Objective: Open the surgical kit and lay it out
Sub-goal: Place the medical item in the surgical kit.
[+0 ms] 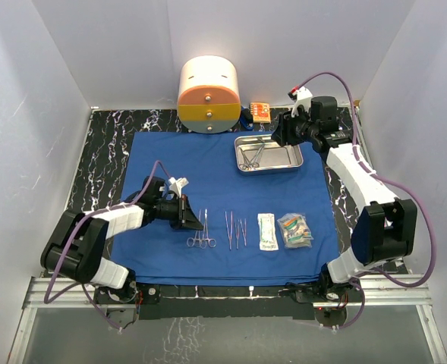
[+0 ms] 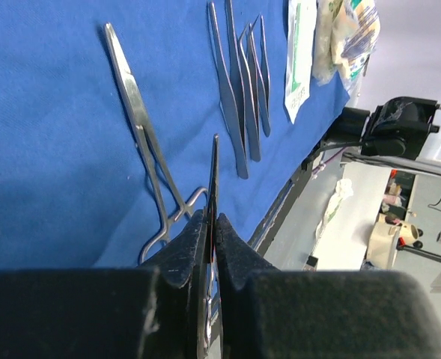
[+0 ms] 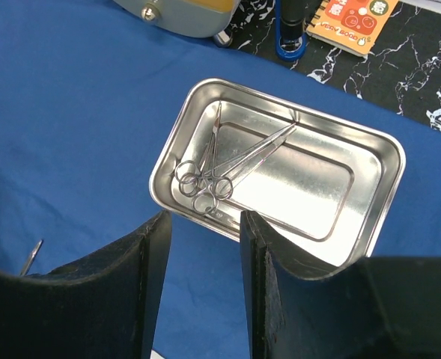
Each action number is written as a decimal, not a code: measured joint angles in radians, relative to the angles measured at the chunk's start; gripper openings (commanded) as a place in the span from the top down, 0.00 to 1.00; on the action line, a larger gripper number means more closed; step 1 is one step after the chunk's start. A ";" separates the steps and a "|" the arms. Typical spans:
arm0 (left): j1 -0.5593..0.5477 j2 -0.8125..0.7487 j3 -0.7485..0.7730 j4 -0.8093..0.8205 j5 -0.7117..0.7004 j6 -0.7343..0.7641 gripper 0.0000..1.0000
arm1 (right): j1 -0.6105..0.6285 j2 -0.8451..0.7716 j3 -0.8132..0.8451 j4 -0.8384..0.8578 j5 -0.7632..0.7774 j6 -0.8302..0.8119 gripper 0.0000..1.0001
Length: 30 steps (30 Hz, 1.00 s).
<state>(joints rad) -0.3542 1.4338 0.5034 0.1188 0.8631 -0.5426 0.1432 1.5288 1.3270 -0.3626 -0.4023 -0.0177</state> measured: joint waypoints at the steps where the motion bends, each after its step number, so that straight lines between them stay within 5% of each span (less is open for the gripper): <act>1: 0.000 0.012 0.000 0.017 0.001 -0.012 0.97 | -0.001 0.006 0.000 0.000 -0.001 0.000 0.60; 30: -0.047 0.145 0.014 0.253 -0.024 -0.163 0.88 | -0.002 0.015 0.000 0.000 -0.015 0.000 0.60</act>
<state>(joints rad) -0.4015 1.5791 0.5175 0.3717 0.8387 -0.7055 0.1410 1.5436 1.3270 -0.3630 -0.4171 -0.0177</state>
